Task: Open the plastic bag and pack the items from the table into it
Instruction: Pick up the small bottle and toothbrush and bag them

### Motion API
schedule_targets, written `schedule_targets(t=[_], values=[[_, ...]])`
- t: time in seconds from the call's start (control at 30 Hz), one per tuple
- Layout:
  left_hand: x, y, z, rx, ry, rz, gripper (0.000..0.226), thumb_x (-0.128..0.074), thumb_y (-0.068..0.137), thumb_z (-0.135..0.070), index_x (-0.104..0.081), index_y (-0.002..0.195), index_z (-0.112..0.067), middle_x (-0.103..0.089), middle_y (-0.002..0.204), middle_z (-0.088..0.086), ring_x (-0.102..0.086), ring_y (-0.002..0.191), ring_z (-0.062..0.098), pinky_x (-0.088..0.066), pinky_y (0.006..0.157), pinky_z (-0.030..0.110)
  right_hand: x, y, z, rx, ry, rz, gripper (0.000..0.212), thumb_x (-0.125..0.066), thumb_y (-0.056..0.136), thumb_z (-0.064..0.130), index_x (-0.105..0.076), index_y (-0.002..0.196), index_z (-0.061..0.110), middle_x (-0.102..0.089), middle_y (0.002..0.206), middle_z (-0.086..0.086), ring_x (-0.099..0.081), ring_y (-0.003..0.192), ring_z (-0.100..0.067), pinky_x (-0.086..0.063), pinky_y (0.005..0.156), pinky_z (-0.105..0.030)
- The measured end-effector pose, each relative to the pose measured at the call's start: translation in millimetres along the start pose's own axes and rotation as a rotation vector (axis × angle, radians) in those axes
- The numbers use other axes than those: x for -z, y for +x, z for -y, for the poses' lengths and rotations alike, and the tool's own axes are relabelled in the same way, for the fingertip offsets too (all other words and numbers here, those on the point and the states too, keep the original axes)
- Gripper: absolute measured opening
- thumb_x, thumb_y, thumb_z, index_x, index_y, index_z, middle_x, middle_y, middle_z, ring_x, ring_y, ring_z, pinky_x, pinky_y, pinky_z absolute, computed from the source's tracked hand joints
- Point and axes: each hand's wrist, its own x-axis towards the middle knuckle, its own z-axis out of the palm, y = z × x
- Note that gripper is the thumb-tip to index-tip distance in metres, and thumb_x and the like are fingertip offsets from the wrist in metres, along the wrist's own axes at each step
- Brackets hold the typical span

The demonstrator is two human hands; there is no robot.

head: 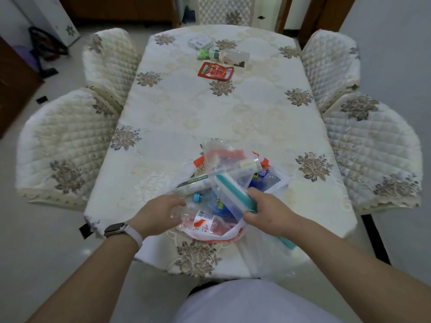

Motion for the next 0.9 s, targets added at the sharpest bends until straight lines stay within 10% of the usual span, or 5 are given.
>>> schedule_targets(t=[0.37,0.67,0.9], values=[[-7.1,-26.7,32.5,-0.082,-0.005,-0.300,0.050,-0.052,0.074,-0.039,-0.072,0.114,-0.016,-0.070,0.114,0.001,-0.067,0.102,0.024,-0.053,0.088,0.039,1.4,12.5,45.9,0.103,0.132,-0.116,0.018,-0.062,0.084,0.025,-0.053,0.099,0.024,-0.058,0.084,0.003,-0.058,0.071,-0.016,-0.050,0.063,-0.033],[2.5,-1.0,23.7,0.209,-0.184,-0.474,0.033,-0.065,0.091,-0.033,-0.065,0.119,-0.017,-0.066,0.111,0.003,-0.062,0.102,0.025,-0.052,0.082,0.039,29.8,35.5,127.5,0.219,0.440,-0.404,0.023,-0.063,0.090,0.025,-0.047,0.108,0.022,-0.061,0.093,-0.002,-0.061,0.084,-0.019,-0.052,0.070,-0.034],[19.6,12.0,33.7,0.298,-0.340,-0.501,0.019,-0.052,0.099,-0.028,-0.064,0.089,-0.018,-0.063,0.082,-0.003,-0.058,0.077,0.022,-0.046,0.065,0.033,3.5,53.8,125.1,0.137,0.138,-0.245,0.028,-0.060,0.092,0.033,-0.045,0.113,0.021,-0.060,0.096,0.003,-0.059,0.084,-0.017,-0.055,0.076,-0.047]])
